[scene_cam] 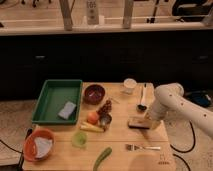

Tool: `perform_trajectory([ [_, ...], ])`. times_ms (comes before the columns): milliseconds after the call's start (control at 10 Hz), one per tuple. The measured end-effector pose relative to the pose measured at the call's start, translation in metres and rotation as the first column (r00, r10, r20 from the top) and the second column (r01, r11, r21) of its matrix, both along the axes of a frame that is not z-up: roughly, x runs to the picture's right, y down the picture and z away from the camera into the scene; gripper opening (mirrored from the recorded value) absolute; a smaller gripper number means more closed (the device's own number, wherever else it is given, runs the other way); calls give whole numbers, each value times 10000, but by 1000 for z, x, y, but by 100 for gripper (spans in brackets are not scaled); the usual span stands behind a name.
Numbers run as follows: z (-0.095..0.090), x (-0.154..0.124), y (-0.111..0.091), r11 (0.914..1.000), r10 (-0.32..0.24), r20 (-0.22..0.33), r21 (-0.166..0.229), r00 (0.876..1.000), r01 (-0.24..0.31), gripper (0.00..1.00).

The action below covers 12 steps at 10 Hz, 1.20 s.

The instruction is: Place eraser in purple bowl

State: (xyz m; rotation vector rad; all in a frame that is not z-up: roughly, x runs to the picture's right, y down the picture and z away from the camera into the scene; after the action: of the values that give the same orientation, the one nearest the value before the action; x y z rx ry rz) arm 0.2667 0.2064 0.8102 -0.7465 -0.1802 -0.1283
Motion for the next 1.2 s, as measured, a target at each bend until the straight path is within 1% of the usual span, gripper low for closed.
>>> perform_trajectory([
  [200,3,-1,4,9999,-127,-15,-1,9999,127,80],
  [500,3,-3,9,9997,-203,165,104,9997,202,80],
  [700,2,-7,12,9991,-37,333,424,9994,23,80],
  [900,3,-13,13,9975,262,175,657,9995,-273,80],
  [1000,4,-17,13,9965,433,32,717,9991,-434,80],
  [1200,6,-24,12,9953,577,-126,781,9983,-566,80],
])
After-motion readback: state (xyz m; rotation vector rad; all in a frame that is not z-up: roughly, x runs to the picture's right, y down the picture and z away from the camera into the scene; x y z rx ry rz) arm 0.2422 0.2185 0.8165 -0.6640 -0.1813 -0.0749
